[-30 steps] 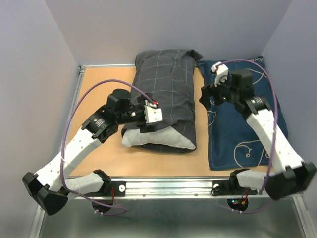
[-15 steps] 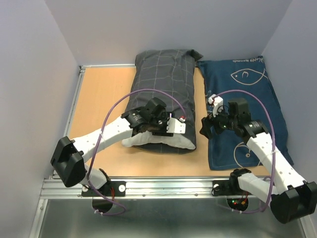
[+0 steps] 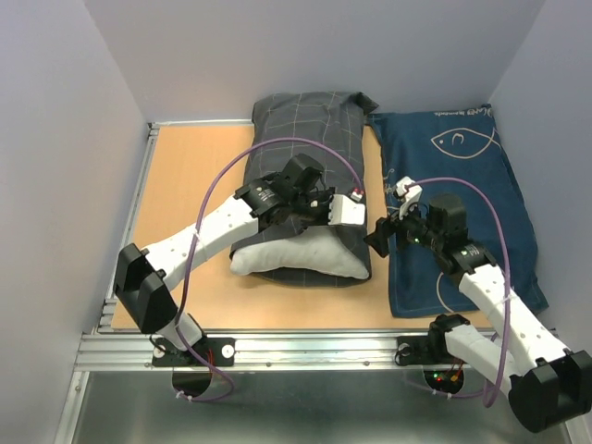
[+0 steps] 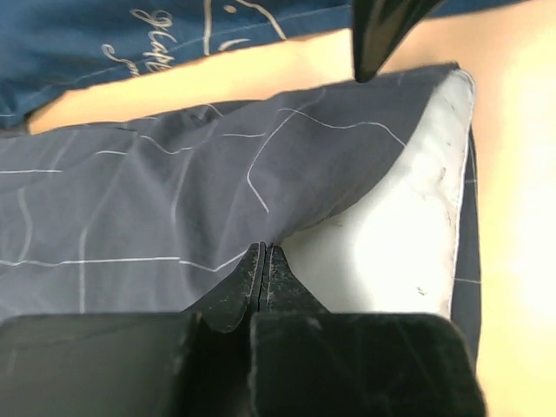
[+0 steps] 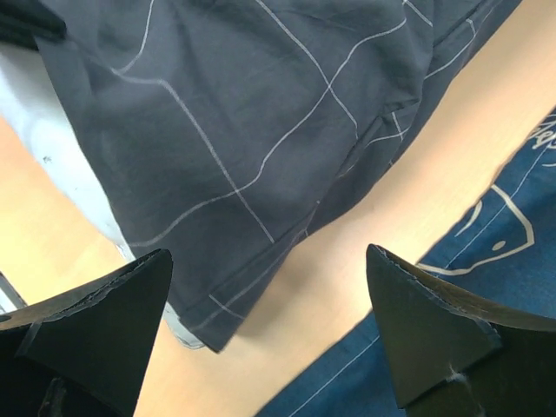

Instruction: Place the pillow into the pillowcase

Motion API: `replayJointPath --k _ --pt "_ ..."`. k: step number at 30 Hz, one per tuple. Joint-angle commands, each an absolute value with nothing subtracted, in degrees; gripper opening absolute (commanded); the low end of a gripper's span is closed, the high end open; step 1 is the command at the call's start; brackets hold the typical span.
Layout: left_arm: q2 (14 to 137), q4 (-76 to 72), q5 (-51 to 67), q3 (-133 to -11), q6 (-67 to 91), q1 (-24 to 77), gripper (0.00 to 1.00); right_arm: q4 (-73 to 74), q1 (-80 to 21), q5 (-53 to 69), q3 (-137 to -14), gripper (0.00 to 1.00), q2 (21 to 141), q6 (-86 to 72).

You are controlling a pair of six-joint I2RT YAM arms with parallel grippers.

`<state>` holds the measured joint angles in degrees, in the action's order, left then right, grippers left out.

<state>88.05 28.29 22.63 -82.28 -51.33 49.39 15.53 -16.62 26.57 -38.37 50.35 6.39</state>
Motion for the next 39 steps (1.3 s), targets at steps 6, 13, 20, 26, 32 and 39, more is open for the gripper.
replayJointPath --k 6,13,20,26,32,39 --pt "91.6 27.7 30.8 -89.3 -45.1 46.9 0.00 6.2 -24.3 19.6 -34.9 1.00 47.6 0.9" --pt "92.5 25.8 34.5 -92.8 -40.8 44.7 0.00 1.3 -33.5 2.1 -33.4 1.00 51.3 0.5" --pt "91.8 25.7 36.4 -93.3 -39.6 44.4 0.00 0.5 -33.6 -11.6 -35.2 0.93 57.1 1.1" --pt "89.2 24.4 36.1 -90.3 -39.2 43.9 0.00 0.5 -33.6 -19.0 -34.9 0.61 54.0 0.9" --pt "84.3 22.7 32.3 -83.3 -35.4 39.2 0.41 3.1 -33.6 -11.4 -38.1 0.00 51.9 0.2" --pt "62.0 4.1 12.3 -52.8 -36.5 46.0 0.83 3.1 -33.5 -4.0 -40.5 0.00 52.1 -2.9"
